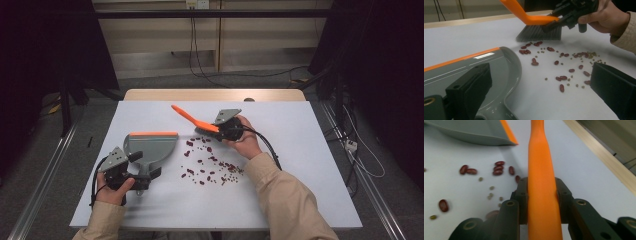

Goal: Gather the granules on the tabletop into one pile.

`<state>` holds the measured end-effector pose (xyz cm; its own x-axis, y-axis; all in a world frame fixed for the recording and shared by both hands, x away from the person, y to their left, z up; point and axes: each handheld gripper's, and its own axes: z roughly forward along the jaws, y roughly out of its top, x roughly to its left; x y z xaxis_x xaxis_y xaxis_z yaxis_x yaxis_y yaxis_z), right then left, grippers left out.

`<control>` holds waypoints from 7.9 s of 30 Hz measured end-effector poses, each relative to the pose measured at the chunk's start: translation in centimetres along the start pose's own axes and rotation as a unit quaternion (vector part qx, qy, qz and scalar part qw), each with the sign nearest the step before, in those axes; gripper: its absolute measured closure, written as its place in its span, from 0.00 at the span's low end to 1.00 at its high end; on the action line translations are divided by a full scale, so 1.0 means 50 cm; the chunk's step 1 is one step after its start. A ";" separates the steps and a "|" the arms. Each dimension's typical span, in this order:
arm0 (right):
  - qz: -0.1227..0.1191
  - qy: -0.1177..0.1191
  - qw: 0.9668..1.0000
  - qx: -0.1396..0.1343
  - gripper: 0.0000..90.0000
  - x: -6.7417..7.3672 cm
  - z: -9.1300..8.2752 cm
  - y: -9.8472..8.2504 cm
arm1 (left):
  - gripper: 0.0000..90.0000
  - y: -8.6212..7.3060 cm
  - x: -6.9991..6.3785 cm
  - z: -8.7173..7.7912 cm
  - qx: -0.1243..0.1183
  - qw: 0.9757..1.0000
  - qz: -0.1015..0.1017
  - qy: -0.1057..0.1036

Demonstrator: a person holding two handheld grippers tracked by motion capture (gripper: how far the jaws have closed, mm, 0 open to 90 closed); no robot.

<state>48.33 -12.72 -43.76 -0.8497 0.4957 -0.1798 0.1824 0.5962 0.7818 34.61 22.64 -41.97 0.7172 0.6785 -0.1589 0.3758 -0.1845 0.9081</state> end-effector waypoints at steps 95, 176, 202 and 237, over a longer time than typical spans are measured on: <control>-0.100 0.110 0.989 -0.002 0.78 0.085 0.015 0.036 | 0.04 -0.007 0.007 0.003 0.008 1.000 -0.003 0.007; 0.298 -0.018 0.947 -0.119 0.79 0.198 -0.130 0.024 | 0.04 -0.007 -0.001 0.002 0.012 1.000 0.009 0.001; 0.342 0.042 0.935 -0.088 0.79 0.301 -0.059 0.041 | 0.04 -0.005 0.000 0.000 0.009 1.000 0.011 0.001; 0.409 -0.050 0.911 -0.019 0.78 0.280 -0.055 -0.007 | 0.04 -0.004 -0.003 0.002 0.011 1.000 0.017 0.001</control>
<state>35.01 -7.70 -44.91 -0.3888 0.8198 0.4205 0.7149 -0.0196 0.6990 34.50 22.51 -42.19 0.7292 0.6724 -0.1273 0.3640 -0.2236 0.9042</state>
